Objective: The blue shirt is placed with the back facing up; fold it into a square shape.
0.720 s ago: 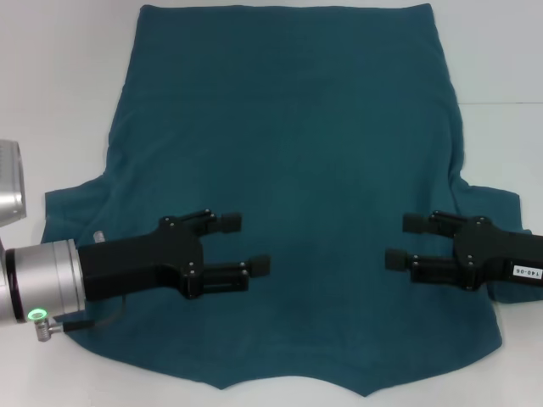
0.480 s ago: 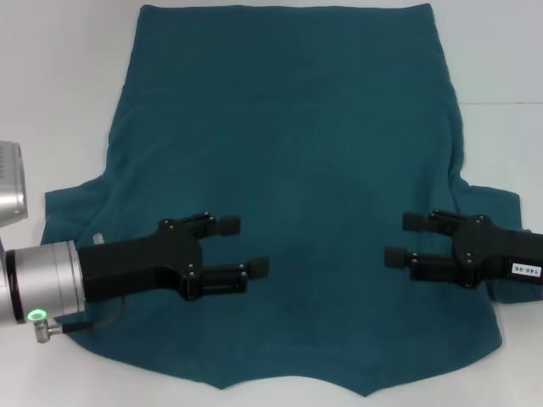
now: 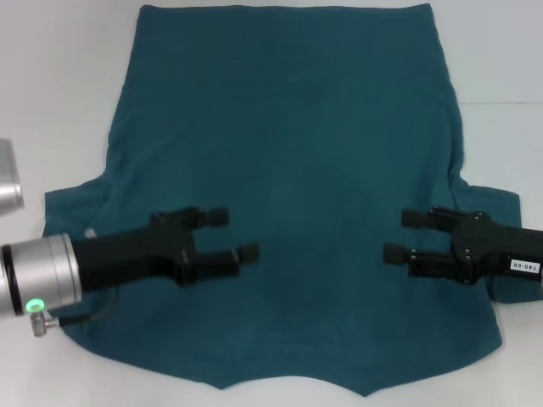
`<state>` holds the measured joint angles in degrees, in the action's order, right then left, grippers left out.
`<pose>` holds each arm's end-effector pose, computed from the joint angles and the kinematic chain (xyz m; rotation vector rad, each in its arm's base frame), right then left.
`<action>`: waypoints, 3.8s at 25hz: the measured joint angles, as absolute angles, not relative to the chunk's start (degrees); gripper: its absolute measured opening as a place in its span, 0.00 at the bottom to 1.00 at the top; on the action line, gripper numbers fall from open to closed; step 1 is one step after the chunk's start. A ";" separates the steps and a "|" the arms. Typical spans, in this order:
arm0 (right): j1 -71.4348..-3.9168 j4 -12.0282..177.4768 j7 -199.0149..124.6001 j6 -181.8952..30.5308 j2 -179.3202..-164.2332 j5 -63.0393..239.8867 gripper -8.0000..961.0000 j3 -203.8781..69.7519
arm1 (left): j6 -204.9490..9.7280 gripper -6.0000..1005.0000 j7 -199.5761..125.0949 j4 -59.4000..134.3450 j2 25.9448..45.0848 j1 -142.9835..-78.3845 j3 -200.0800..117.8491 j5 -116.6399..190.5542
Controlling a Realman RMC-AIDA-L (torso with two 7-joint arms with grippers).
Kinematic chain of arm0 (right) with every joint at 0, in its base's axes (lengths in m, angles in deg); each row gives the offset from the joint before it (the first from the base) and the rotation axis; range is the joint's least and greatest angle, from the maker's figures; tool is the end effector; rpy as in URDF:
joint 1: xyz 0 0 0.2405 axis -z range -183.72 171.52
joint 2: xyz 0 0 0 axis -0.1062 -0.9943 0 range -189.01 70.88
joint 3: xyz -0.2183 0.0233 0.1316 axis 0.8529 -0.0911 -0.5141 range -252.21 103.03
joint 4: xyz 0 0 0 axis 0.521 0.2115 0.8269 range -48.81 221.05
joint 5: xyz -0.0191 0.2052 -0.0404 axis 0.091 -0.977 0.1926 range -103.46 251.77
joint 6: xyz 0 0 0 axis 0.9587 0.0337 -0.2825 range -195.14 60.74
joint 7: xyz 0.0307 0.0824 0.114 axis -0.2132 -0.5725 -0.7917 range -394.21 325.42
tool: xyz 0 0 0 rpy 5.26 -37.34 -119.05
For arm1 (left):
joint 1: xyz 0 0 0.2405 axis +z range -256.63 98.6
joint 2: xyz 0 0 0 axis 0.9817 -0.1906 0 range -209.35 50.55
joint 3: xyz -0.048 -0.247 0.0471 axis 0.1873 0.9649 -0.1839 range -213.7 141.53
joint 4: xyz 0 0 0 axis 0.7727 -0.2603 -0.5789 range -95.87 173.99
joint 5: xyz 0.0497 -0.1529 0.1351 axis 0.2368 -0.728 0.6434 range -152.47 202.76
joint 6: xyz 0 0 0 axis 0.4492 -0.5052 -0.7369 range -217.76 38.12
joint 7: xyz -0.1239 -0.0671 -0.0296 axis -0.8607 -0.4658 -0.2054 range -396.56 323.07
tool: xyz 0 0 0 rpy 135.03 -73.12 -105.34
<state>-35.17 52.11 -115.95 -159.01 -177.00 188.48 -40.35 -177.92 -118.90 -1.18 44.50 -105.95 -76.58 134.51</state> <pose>0.2762 0.3199 0.0081 -2.6529 0.7901 0.8147 -0.2515 0.3182 -0.0195 -2.6382 -0.7423 -0.8603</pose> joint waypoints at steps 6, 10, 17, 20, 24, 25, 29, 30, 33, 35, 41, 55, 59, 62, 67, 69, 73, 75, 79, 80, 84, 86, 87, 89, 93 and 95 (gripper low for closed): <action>-35.24 52.11 -115.96 -159.05 -177.20 188.27 0.94 -40.48 | -171.54 0.88 -125.46 -1.31 44.29 -106.13 -72.05 134.36; -35.61 52.11 -116.40 -159.06 -177.50 188.24 0.94 -40.49 | -168.15 0.88 -127.55 -1.01 44.28 -105.83 -67.57 134.34; -36.64 52.11 -118.61 -158.17 -177.74 188.23 0.94 -40.40 | -159.60 0.88 -133.55 -0.99 43.71 -104.74 -64.26 134.76; -37.22 52.23 -119.04 -157.55 -177.83 188.29 0.94 -40.07 | -156.97 0.88 -135.49 -1.15 43.67 -104.15 -63.76 134.77; -37.72 52.40 -119.18 -157.29 -177.88 188.45 0.94 -40.00 | -152.11 0.88 -137.55 -1.31 43.74 -102.82 -63.29 134.79; -37.75 52.38 -119.20 -157.27 -177.88 188.45 0.94 -39.99 | -151.26 0.88 -137.58 -1.32 43.82 -102.54 -63.29 134.80; -37.78 52.27 -119.20 -157.07 -177.88 188.42 0.94 -39.97 | -149.05 0.88 -137.61 -1.35 44.12 -101.46 -62.91 134.82; -37.78 52.26 -119.20 -156.97 -177.88 188.40 0.94 -39.96 | -148.98 0.88 -137.58 -1.37 44.14 -101.28 -62.73 134.83; -37.89 52.24 -119.20 -156.83 -177.83 188.35 0.94 -39.96 | -148.67 0.88 -137.56 -1.42 44.17 -100.88 -62.54 135.00; -38.00 52.21 -119.21 -156.74 -177.76 188.33 0.94 -39.96 | -148.41 0.88 -137.58 -1.44 44.17 -100.70 -62.30 135.78; -38.05 52.16 -119.20 -156.65 -177.64 188.33 0.94 -40.03 | -148.74 0.88 -137.77 -1.16 44.29 -100.44 -62.02 139.15; -37.73 52.10 -119.20 -156.89 -177.81 188.23 0.94 -40.36 | -149.17 0.76 -137.90 -1.40 44.35 -100.55 -62.13 140.77; -37.74 52.23 -119.21 -156.77 -177.88 188.23 0.94 -40.36 | -149.46 0.68 -138.16 -1.65 44.31 -100.73 -62.17 140.82; -37.82 52.33 -119.20 -156.74 -177.88 188.23 0.94 -40.39 | -149.33 0.62 -138.56 -1.95 44.30 -100.78 -62.34 140.88; -37.90 52.42 -119.20 -156.62 -177.88 188.23 0.94 -40.41 | -149.13 0.49 -138.59 -2.14 44.20 -100.91 -62.38 140.93; -37.91 52.44 -119.20 -156.58 -177.88 188.23 0.94 -40.41 | -149.06 0.42 -138.59 -2.16 44.19 -101.00 -62.42 140.93; -37.92 52.49 -119.20 -156.47 -177.88 188.23 0.94 -40.41 | -148.97 0.25 -138.56 -2.16 44.10 -101.23 -62.45 140.93; -37.92 52.59 -119.20 -156.39 -177.89 188.23 0.94 -40.41 | -148.69 0.17 -138.53 -2.16 44.06 -101.35 -62.45 140.93; -37.92 52.69 -119.20 -155.97 -178.09 188.23 0.94 -40.54 | -147.13 0.05 -138.40 -2.16 43.87 -101.85 -62.45 140.93; -37.92 52.71 -119.20 -155.81 -178.18 188.23 0.94 -40.60 | -146.49 0.04 -138.38 -2.16 43.77 -102.02 -62.46 140.93; -37.92 52.81 -119.20 -155.42 -178.48 188.04 0.94 -40.67 | -143.96 0.01 -138.21 -2.15 43.27 -102.78 -62.36 141.08; -37.97 53.07 -119.22 -155.22 -178.51 187.85 0.94 -40.67 | -142.21 0.01 -138.17 -2.21 43.09 -103.26 -62.31 141.77; -38.01 53.21 -119.26 -155.09 -178.51 187.74 0.94 -40.67 | -141.35 0.02 -138.18 -2.26 42.99 -103.50 -62.28 142.45; -38.05 53.52 -119.32 -154.88 -178.51 187.55 0.94 -40.67 | -139.80 0.02 -138.19 -2.31 42.77 -104.04 -62.20 143.79; -38.07 54.04 -119.69 -154.59 -178.60 187.48 0.94 -40.67 | -138.02 0.03 -138.15 -2.57 42.55 -104.55 -62.05 144.71; -38.08 54.18 -119.79 -154.52 -178.61 187.46 0.94 -40.67 | -137.57 0.03 -138.11 -2.91 42.51 -104.65 -62.01 144.74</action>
<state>-38.08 54.18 -119.79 -154.52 -178.61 187.46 -40.67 -137.57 -138.11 -2.91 42.51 -104.65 -62.01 144.74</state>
